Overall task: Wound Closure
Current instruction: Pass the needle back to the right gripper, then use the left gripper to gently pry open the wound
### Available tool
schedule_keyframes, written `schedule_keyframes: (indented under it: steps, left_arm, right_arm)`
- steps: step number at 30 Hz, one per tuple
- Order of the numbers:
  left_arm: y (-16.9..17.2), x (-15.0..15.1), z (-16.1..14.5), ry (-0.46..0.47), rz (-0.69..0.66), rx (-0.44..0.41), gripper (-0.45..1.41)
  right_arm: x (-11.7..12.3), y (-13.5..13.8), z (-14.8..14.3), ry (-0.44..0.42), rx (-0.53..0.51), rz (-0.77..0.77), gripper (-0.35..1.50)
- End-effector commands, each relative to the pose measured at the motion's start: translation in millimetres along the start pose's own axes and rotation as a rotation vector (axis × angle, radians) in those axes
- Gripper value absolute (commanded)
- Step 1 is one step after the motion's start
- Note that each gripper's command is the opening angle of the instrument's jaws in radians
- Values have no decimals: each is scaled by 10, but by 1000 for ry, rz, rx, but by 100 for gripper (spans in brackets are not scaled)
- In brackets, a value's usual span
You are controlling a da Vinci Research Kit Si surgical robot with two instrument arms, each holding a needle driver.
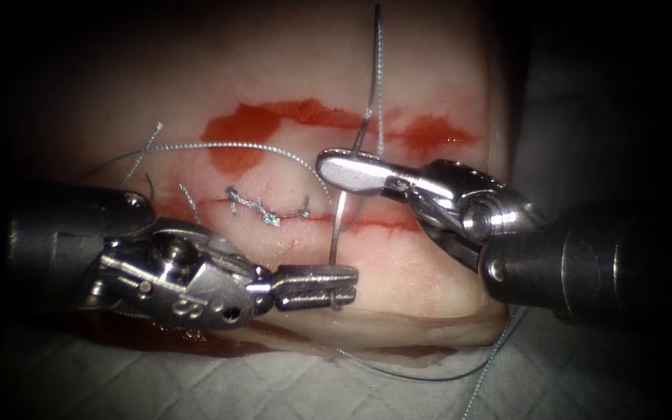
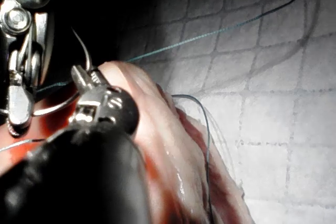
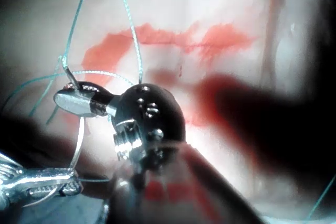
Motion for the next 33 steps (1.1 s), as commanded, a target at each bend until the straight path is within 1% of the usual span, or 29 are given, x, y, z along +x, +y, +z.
schedule_keyframes:
  steps: [1, 2, 3, 4, 5, 6, 7, 8, 9, 10, 12, 13, 14, 15, 17, 18, 19, 21, 22, 23, 24, 25, 27, 28, 29, 30, 31, 32, 33]
  left_arm:
    - [-1, 4, 6, -4, -12, 2, -45]
    - [-1, 4, 6, -4, -12, 2, -45]
    - [0, 6, 6, -2, -42, 0, -33]
    - [0, 6, 6, -2, -42, 0, -33]
    - [0, 7, 6, 4, -77, -5, -11]
    - [1, 9, 6, 17, -131, -16, 21]
    - [2, 10, 6, 30, -150, -27, 51]
    - [6, 11, 5, 52, -197, -48, 90]
    - [8, 12, 3, 59, -200, -54, 96]
    - [11, 12, 2, 61, -216, -56, 101]
    - [17, 14, -3, 63, -236, -60, 105]
    - [27, 15, -11, 56, -308, -72, 103]
    - [33, 16, -17, 48, -323, -82, 96]
    - [33, 16, -17, 48, -323, -82, 96]
    - [44, 16, -25, 29, -392, -106, 95]
    - [52, 16, -32, 12, -432, -125, 95]
    - [62, 16, -40, -21, -507, -157, 95]
    - [66, 16, -44, -35, -543, -172, 91]
    - [71, 18, -49, -42, -604, -188, 88]
    - [73, 22, -53, -42, -702, -200, 78]
    - [73, 27, -54, -33, -743, -206, 69]
    - [71, 31, -53, -15, -775, -200, 61]
    - [64, 43, -50, 31, -805, -172, 42]
    - [60, 49, -48, 50, -821, -161, 39]
    - [46, 65, -41, 97, -851, -126, 34]
    - [33, 78, -33, 117, -877, -93, 36]
    - [17, 94, -25, 121, -881, -64, 36]
    - [5, 104, -20, 102, -868, -24, 36]
    - [-1, 110, -16, 89, -875, 4, 36]
  right_arm:
    - [12, -5, 5, -9, -25, -135, -35]
    - [12, -5, 5, -9, -25, -135, -35]
    - [13, -6, 5, -38, -18, -146, -35]
    - [13, -6, 5, -38, -18, -146, -35]
    - [13, -6, 5, -54, 8, -144, -35]
    - [13, -6, 4, -93, 96, -139, -35]
    - [14, -5, 2, -111, 142, -138, -35]
    - [13, -4, 0, -131, 187, -139, -35]
    - [13, -4, -1, -116, 146, -130, -35]
    - [12, -4, -4, -79, 58, -135, -35]
    - [10, -4, -9, -63, 51, -134, -35]
    - [9, -4, -13, -63, 53, -126, -35]
    - [8, -5, -15, -62, 52, -137, -35]
    - [8, -5, -15, -62, 52, -137, -35]
    - [4, -7, -18, -24, -39, -145, -35]
    - [2, -8, -20, -14, -54, -142, -35]
    - [-3, -10, -23, -2, -20, -147, -35]
    - [-5, -10, -24, -7, -2, -169, -35]
    - [-8, -11, -26, -10, 2, -219, -35]
    - [-12, -12, -29, -23, 37, -280, -35]
    - [-12, -11, -32, -50, 124, -293, -35]
    - [-12, -10, -34, -67, 179, -332, -35]
    - [-12, -9, -36, -74, 220, -374, -35]
    - [-13, -10, -37, -58, 166, -405, -35]
    - [-15, -13, -36, -16, -9, -474, -35]
    - [-17, -15, -36, -22, 28, -483, -35]
    - [-16, -15, -34, -98, 123, -514, -35]
    - [-15, -18, -33, -135, 102, -510, -35]
    - [-13, -21, -32, -118, 50, -518, -35]
